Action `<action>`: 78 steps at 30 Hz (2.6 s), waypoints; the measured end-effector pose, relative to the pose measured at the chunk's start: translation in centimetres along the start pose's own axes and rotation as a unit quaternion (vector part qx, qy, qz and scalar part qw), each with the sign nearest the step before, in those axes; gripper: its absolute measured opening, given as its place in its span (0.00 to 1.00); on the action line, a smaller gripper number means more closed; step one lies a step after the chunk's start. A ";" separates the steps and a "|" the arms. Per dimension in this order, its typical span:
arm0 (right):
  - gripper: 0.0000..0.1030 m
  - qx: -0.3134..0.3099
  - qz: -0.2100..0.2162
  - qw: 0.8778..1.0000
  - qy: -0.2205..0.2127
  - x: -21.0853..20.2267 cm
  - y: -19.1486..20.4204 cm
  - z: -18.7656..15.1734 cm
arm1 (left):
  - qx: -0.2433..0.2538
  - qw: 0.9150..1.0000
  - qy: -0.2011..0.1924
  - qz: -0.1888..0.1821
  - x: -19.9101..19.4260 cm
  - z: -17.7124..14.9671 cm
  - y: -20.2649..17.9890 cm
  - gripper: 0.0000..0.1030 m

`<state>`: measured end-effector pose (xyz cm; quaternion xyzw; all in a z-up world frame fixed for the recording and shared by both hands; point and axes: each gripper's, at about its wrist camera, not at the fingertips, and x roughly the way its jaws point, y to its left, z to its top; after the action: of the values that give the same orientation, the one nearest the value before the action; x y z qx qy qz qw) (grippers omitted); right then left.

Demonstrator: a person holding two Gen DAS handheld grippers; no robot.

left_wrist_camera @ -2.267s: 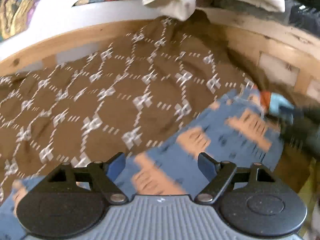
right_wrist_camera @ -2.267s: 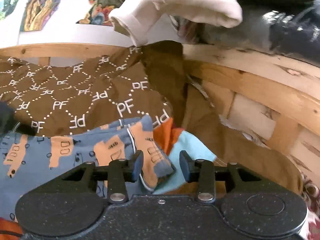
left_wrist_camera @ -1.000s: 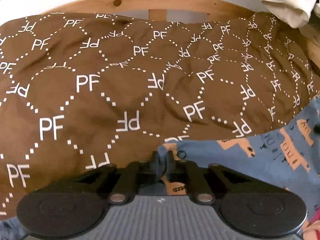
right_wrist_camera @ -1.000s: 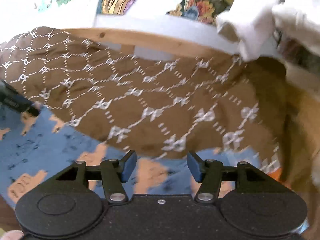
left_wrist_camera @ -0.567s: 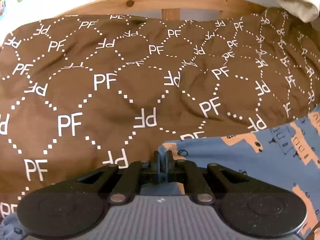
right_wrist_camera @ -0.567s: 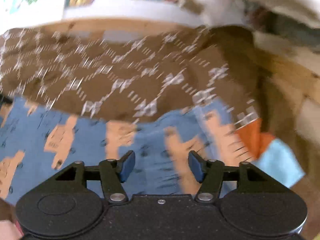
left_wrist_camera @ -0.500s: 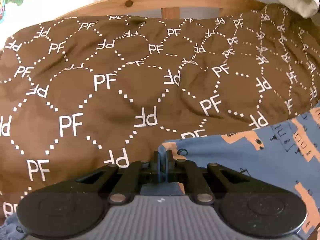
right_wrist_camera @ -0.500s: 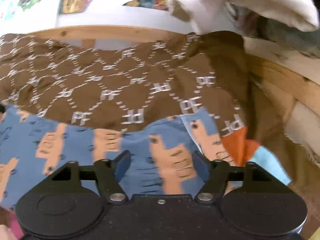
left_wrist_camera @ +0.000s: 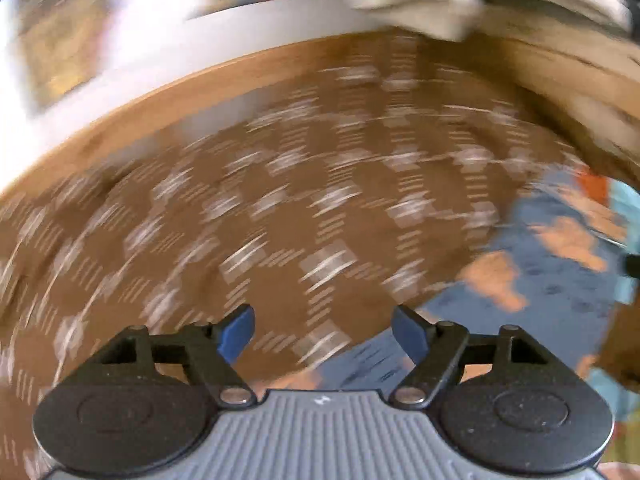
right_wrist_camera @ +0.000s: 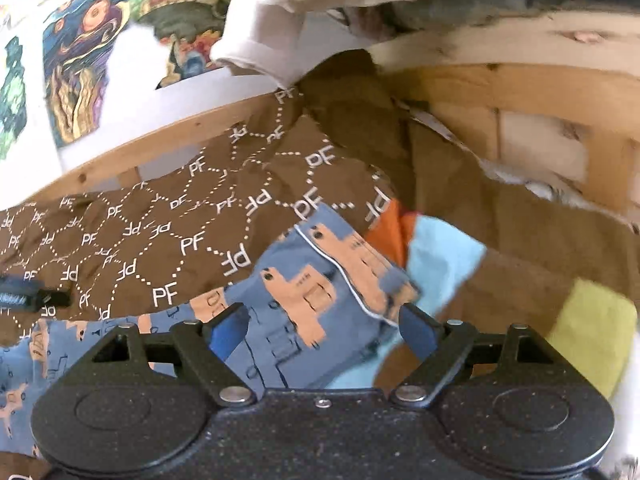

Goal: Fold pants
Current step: 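Move both open grippers over the folded pants to smooth and reposition, then grasp the pants waistband with the left gripper while the right gripper grasps the hem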

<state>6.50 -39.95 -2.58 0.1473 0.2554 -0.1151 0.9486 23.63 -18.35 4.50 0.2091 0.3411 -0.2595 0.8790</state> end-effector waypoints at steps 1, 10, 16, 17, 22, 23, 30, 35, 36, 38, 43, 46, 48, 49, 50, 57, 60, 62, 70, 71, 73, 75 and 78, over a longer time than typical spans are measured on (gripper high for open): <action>0.77 -0.002 -0.007 1.000 -0.001 0.2 0.0 0.0 | 0.022 1.000 0.002 -0.009 0.3 1.4 -1.2 0.79; 0.54 0.040 -0.057 0.997 -0.023 1.4 -1.8 0.4 | 0.166 0.985 -0.012 -0.036 6.9 8.7 -12.8 0.79; 0.51 0.065 -0.055 0.996 -0.020 2.6 -2.4 0.4 | 0.127 0.991 0.034 -0.012 11.1 9.4 -14.8 0.79; 0.52 0.075 -0.052 0.996 -0.022 2.6 -2.6 0.4 | 0.133 0.990 0.038 0.000 11.6 9.3 -15.1 0.79; 0.44 0.110 -0.048 0.992 -0.029 2.8 -3.4 0.5 | 0.166 0.985 0.044 0.031 11.8 9.4 -16.3 0.79; 0.37 0.106 -0.051 0.993 -0.029 2.9 -3.3 0.5 | 0.159 0.986 0.045 0.025 11.5 9.6 -16.0 0.79; 0.14 0.127 -0.025 0.990 -0.047 2.0 -4.0 0.4 | 0.072 0.994 0.080 -0.007 8.0 11.2 -13.4 0.74; 0.14 -0.004 -0.015 0.996 -0.092 0.5 0.0 0.7 | -0.017 0.987 0.109 -0.117 6.2 13.2 -11.0 0.71; 0.14 -0.026 -0.013 0.995 -0.096 0.4 0.7 0.6 | -0.038 0.982 0.121 -0.140 6.2 13.5 -10.9 0.71; 0.14 -0.073 -0.009 0.992 -0.102 0.2 2.2 0.2 | -0.065 0.973 0.149 -0.163 6.8 14.3 -11.1 0.71; 0.14 -0.150 -0.007 0.983 -0.104 0.2 4.4 -0.8 | -0.065 0.965 0.198 -0.158 8.7 15.1 -13.3 0.77; 0.14 -0.182 -0.004 0.978 -0.101 0.4 5.4 -1.2 | -0.053 0.965 0.214 -0.144 9.6 15.4 -14.4 0.78; 0.14 -0.199 -0.001 0.975 -0.098 0.4 5.9 -1.5 | -0.047 0.966 0.220 -0.131 9.9 15.5 -14.8 0.78; 0.14 -0.206 0.001 0.974 -0.096 0.4 6.1 -1.7 | -0.046 0.966 0.222 -0.127 10.0 15.6 -15.1 0.78; 0.14 -0.212 0.003 0.973 -0.095 0.4 6.3 -1.8 | -0.044 0.965 0.226 -0.127 10.2 15.6 -15.3 0.78; 0.14 -0.226 0.010 0.970 -0.092 0.5 6.7 -2.1 | -0.025 0.969 0.228 -0.093 10.5 14.9 -16.1 0.30; 0.14 -0.222 0.014 0.970 -0.094 0.3 6.5 -2.1 | -0.046 0.970 0.216 -0.099 10.0 14.2 -15.0 0.16; 0.14 -0.224 0.017 0.970 -0.097 0.1 6.7 -2.1 | -0.059 0.971 0.205 -0.107 9.3 13.6 -14.0 0.14; 0.13 -0.252 0.066 0.959 -0.115 -2.3 8.6 -3.0 | -0.115 0.972 0.157 -0.133 4.6 9.8 -8.0 0.12; 0.13 -0.258 0.076 0.956 -0.116 -2.6 9.0 -3.2 | -0.126 0.972 0.147 -0.134 3.7 8.7 -7.0 0.12; 0.13 -0.266 0.096 0.952 -0.115 -3.1 9.8 -3.5 | -0.140 0.973 0.130 -0.132 2.3 7.0 -5.4 0.12; 0.13 -0.276 0.120 0.947 -0.111 -3.6 10.8 -4.0 | -0.160 0.971 0.123 -0.131 1.6 5.7 -3.7 0.12; 0.13 -0.286 0.159 0.941 -0.089 -3.8 12.4 -4.8 | -0.189 0.966 0.125 -0.127 1.0 3.1 -1.3 0.11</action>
<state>4.76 -26.26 -1.87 -0.1028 0.1651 0.1022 0.9756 25.01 -21.39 5.63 0.0252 0.5151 -0.2718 0.8125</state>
